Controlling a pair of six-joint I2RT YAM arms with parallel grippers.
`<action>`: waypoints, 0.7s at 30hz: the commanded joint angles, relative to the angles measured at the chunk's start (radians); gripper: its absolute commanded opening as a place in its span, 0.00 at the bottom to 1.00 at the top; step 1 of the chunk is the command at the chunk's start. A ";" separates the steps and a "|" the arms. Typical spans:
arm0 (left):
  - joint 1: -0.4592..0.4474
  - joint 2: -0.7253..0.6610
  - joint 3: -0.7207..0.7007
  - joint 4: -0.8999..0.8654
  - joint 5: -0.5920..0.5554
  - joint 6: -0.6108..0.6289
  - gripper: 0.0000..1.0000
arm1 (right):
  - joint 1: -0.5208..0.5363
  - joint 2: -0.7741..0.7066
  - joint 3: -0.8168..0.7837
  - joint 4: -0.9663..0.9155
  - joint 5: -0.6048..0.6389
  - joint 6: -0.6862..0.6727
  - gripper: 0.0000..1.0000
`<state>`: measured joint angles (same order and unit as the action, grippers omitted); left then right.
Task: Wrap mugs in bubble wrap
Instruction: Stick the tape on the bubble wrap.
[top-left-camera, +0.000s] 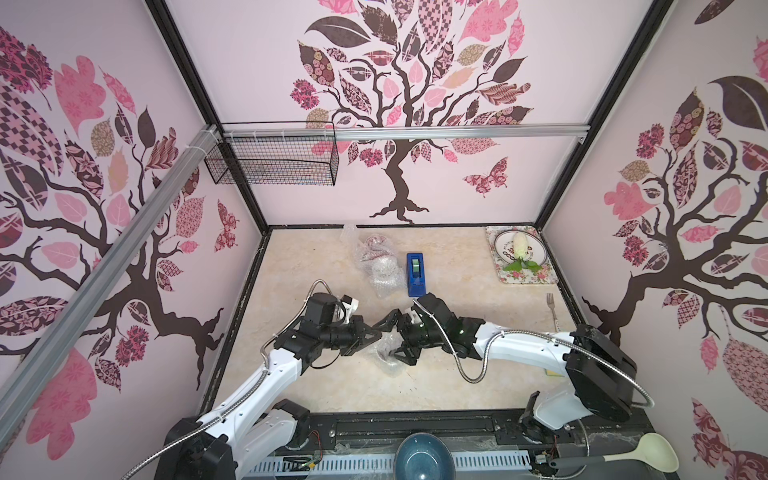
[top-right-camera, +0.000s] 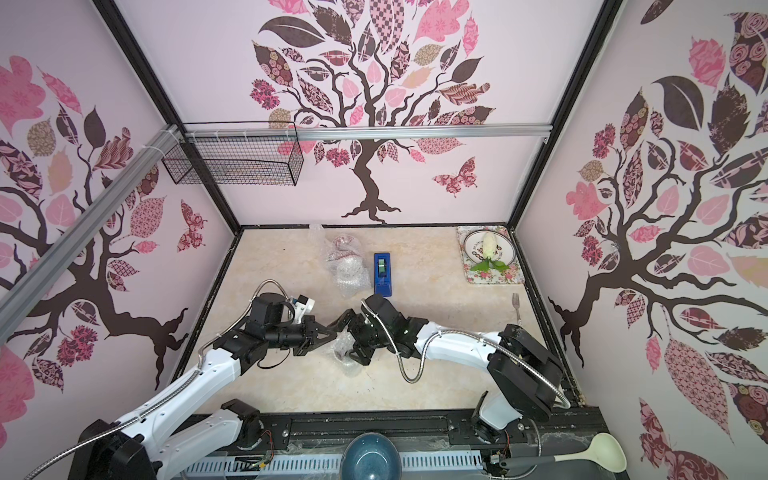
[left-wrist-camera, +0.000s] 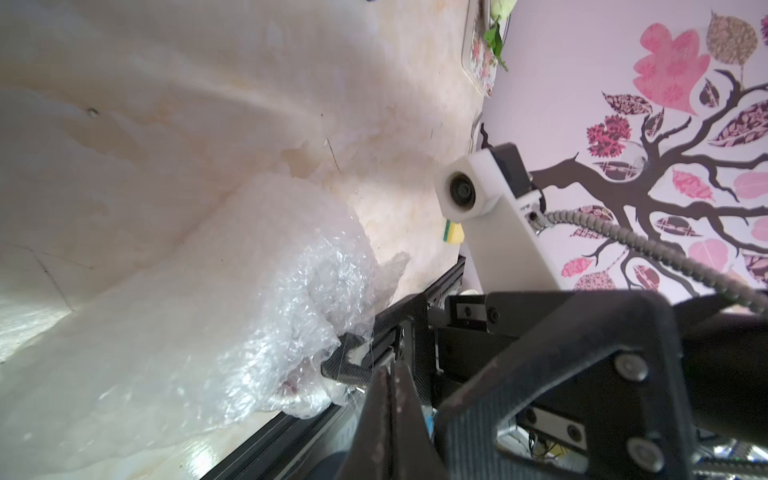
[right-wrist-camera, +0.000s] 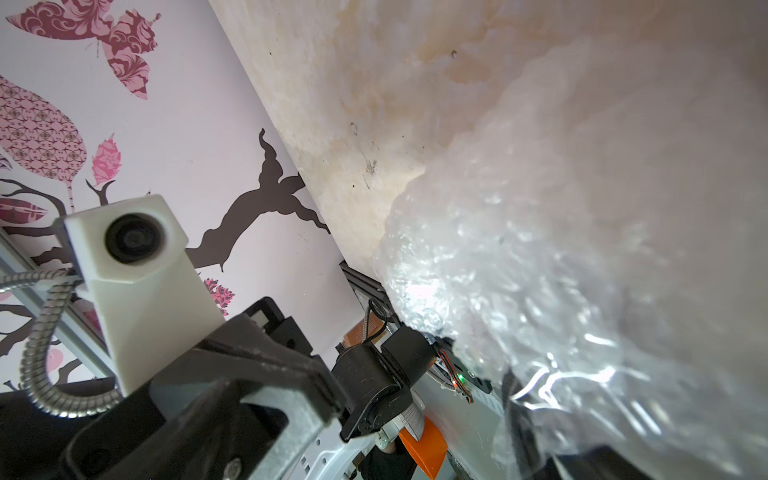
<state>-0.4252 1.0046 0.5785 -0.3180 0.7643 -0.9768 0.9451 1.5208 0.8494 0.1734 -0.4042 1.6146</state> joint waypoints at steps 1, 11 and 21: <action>-0.039 0.030 0.060 0.071 0.133 -0.010 0.00 | 0.013 0.004 -0.007 -0.052 0.042 0.168 1.00; -0.096 0.055 0.051 -0.011 0.107 0.064 0.00 | 0.025 0.001 -0.027 -0.059 0.048 0.191 1.00; -0.103 0.081 0.023 -0.062 0.069 0.133 0.00 | 0.031 -0.007 -0.050 -0.017 0.059 0.222 1.00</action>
<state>-0.5255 1.0859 0.6029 -0.3775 0.8501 -0.8818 0.9619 1.5211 0.8246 0.1703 -0.3931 1.6192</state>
